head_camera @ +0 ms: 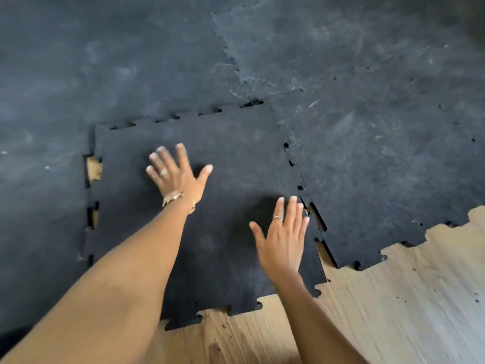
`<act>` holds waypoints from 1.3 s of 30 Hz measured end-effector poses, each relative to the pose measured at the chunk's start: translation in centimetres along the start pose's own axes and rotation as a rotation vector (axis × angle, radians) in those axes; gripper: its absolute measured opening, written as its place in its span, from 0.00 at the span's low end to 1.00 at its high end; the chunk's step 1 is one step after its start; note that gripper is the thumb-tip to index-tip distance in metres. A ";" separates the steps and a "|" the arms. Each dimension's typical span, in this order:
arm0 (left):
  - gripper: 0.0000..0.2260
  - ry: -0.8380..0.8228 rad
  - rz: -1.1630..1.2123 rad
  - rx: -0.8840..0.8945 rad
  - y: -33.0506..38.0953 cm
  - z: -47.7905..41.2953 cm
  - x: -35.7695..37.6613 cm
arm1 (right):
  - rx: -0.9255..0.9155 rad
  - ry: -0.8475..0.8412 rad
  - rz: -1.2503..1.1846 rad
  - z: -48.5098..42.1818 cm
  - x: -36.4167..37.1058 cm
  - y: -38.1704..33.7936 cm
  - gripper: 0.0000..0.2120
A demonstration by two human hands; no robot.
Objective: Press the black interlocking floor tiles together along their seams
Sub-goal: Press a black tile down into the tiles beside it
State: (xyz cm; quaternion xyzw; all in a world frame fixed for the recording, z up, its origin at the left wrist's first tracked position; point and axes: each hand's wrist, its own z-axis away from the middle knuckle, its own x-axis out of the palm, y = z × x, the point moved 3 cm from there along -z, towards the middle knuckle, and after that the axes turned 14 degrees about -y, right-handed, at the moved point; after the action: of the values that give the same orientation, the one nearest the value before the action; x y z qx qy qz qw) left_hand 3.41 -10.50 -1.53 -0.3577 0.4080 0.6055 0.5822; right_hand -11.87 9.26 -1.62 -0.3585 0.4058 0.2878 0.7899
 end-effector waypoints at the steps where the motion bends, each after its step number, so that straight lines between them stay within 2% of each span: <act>1: 0.42 0.019 0.086 -0.181 -3.4 1.0 0.1 | 0.044 -0.008 0.006 -1.0 -0.7 0.1 0.42; 3: 0.46 -0.040 0.224 -0.501 -10.1 3.1 0.2 | 0.106 -0.040 -0.008 -2.9 -1.8 -0.7 0.47; 4: 0.48 -0.093 0.243 -0.569 -12.3 3.8 0.4 | 0.138 -0.060 -0.014 -3.6 -1.9 -1.0 0.49; 6: 0.48 -0.132 0.225 -0.563 -14.6 4.7 0.5 | 0.199 -0.075 -0.022 -4.4 -1.8 -2.0 0.54; 10: 0.49 -0.067 0.182 -0.549 -14.5 5.4 0.3 | 0.299 0.020 -0.098 -4.5 -1.5 -2.4 0.63; 13: 0.50 -0.135 0.164 -0.586 -14.5 5.3 -0.5 | 0.353 0.017 -0.136 -4.9 -1.6 -2.5 0.65; 16: 0.46 -0.180 0.108 -0.574 -14.9 5.3 -2.0 | 0.379 0.018 -0.199 -5.3 -2.2 -2.9 0.60; 19: 0.49 -0.202 0.048 -0.609 -15.6 5.7 -3.4 | 0.375 0.060 -0.345 -5.5 -3.1 -2.5 0.52; 21: 0.47 -0.230 0.036 -0.643 -16.4 6.2 -3.7 | 0.361 0.061 -0.424 -5.4 -3.5 -1.9 0.46; 24: 0.40 -0.287 0.079 -0.666 -17.6 7.9 -2.9 | 0.383 0.036 -0.535 -5.3 -4.2 -1.7 0.35; 27: 0.37 -0.355 0.182 -0.646 -18.0 9.1 -1.2 | 0.467 0.004 -0.596 -5.7 -4.9 -1.9 0.32; 32: 0.37 -0.402 0.214 -0.601 -17.5 9.0 -1.3 | 0.501 0.037 -0.547 -6.4 -7.1 -1.9 0.34; 36: 0.38 -0.453 0.231 -0.569 -16.7 8.9 -0.8 | 0.440 0.147 -0.427 -7.1 -9.5 -3.4 0.24; 39: 0.38 -0.414 0.297 -0.566 -16.5 8.9 -0.5 | 0.445 0.060 -0.340 -8.2 -9.7 -3.2 0.26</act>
State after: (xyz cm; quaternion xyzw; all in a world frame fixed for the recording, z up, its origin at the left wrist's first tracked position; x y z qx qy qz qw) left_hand 20.28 -2.81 1.27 -0.3111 0.1458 0.8316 0.4364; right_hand -17.98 -0.73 4.25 -0.2474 0.4162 0.0444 0.8739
